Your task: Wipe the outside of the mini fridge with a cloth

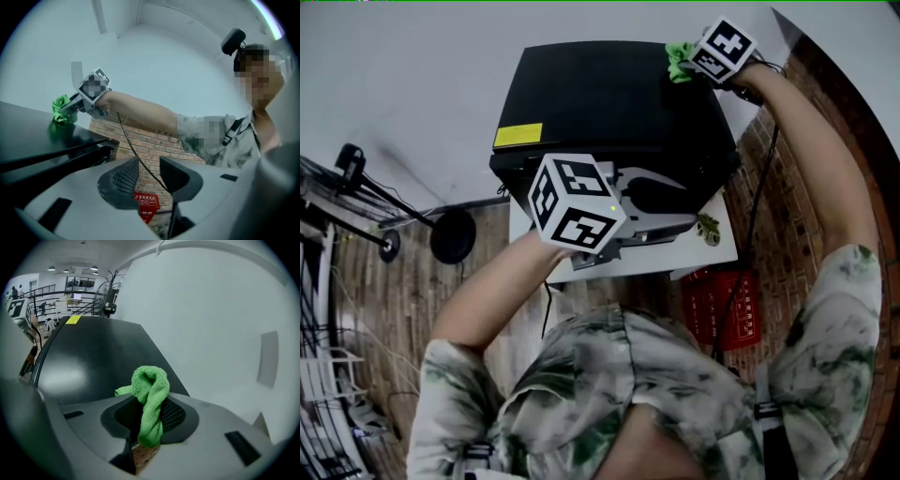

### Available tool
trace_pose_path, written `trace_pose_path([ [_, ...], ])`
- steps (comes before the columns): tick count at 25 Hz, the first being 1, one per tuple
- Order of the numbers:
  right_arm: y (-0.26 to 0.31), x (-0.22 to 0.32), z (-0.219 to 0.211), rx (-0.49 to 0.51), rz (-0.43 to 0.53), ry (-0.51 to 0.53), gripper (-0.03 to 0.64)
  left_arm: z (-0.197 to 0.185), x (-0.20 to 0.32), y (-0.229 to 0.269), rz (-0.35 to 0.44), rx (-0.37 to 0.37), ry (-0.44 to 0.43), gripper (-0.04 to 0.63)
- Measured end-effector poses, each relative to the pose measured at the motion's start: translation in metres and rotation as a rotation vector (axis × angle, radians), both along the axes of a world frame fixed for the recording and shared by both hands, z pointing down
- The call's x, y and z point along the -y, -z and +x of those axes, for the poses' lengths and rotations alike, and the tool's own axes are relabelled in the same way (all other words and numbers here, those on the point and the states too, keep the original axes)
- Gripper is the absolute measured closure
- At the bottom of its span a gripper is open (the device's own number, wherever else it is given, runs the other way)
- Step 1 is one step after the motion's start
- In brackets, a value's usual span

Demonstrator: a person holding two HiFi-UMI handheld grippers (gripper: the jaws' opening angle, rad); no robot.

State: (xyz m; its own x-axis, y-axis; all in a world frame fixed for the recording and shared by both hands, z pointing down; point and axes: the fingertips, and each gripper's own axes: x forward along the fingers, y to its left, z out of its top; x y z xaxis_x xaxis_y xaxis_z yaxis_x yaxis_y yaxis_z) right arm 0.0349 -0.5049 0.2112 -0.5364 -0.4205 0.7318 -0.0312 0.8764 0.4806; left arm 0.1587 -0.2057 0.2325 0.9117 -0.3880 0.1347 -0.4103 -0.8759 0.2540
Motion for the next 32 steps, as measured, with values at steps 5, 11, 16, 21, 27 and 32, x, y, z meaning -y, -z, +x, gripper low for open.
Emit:
trace_pose_path([
  [5,0.006,0.0,-0.009,-0.003,0.013,0.022,0.505,-0.003,0.002,0.001,-0.002,0.002,0.01,0.459],
  [11,0.03,-0.039,-0.063,0.042,0.028,0.161,0.505,-0.006,0.004,0.003,0.002,0.009,0.039,0.459],
  [16,0.042,-0.09,-0.129,0.026,0.073,0.301,0.505,-0.015,0.001,0.002,-0.005,-0.003,0.071,0.459],
  [21,0.041,-0.13,-0.189,-0.002,0.108,0.391,0.505,-0.028,-0.003,0.001,-0.007,-0.005,0.113,0.459],
  [27,0.009,-0.163,-0.245,-0.036,0.081,0.486,0.505,-0.044,-0.007,-0.001,-0.008,0.001,0.173,0.459],
  [32,-0.007,-0.152,-0.246,-0.063,0.07,0.473,0.505,-0.05,-0.009,-0.003,-0.015,0.002,0.19,0.459],
])
